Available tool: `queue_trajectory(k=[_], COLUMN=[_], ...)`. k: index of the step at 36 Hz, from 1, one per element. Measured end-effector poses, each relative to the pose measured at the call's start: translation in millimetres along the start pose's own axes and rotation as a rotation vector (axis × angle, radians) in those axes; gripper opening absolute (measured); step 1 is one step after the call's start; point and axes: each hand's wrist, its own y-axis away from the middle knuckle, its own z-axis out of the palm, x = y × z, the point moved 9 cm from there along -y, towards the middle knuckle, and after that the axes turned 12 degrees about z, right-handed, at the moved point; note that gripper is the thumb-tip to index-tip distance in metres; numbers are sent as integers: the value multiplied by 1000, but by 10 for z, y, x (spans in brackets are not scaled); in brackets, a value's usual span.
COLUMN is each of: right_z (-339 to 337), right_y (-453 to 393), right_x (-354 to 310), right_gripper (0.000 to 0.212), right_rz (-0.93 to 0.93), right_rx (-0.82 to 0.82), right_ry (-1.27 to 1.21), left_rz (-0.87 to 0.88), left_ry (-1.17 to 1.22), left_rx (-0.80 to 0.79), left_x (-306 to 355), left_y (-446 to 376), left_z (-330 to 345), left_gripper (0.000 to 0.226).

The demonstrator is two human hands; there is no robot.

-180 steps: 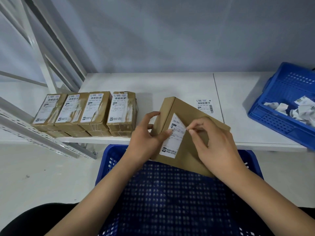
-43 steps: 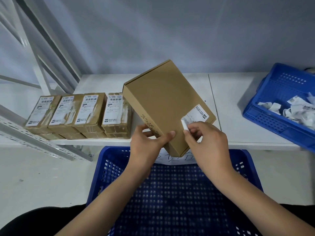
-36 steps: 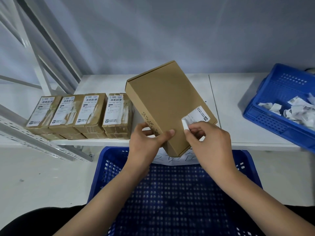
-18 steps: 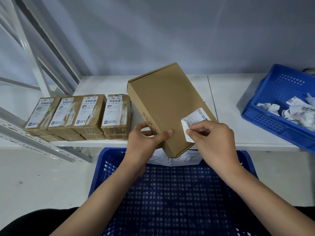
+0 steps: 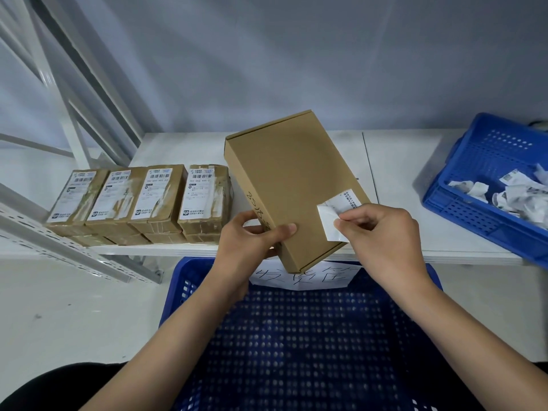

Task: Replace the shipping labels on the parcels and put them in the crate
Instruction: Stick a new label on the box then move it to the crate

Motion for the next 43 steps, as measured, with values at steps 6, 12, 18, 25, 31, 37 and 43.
queue_trajectory(k=[6,12,18,25,31,37,43], right_z=[-63,-117,-201,-288,-265,-188,-242], right_y=[-35,-83,-144,-186,-215,-224,-235], right_x=[-16,-13,-34,-49,-46,-29,-59], right_gripper=[8,9,8,9,8,17,12], right_rz=[-7,-16,-29,-36,-46,-63,-71], right_rx=[15,40,71,116,105,53,101], right_ry=[9,30,31,67,100,145,195], left_rz=[3,5,14,21,59,108,123], left_ry=[-1,14,26,27,-4,-25,3], left_rx=[-5,-16,-13,-6,-2,32,29], left_x=[-5,2,30,61,107,182,216], left_y=[-35,-47,-68,-75,-89,-102,-116], left_z=[-25,-32,-54,-79,-89,-194,-255], left_gripper=[80,80,84,79,84,78,62])
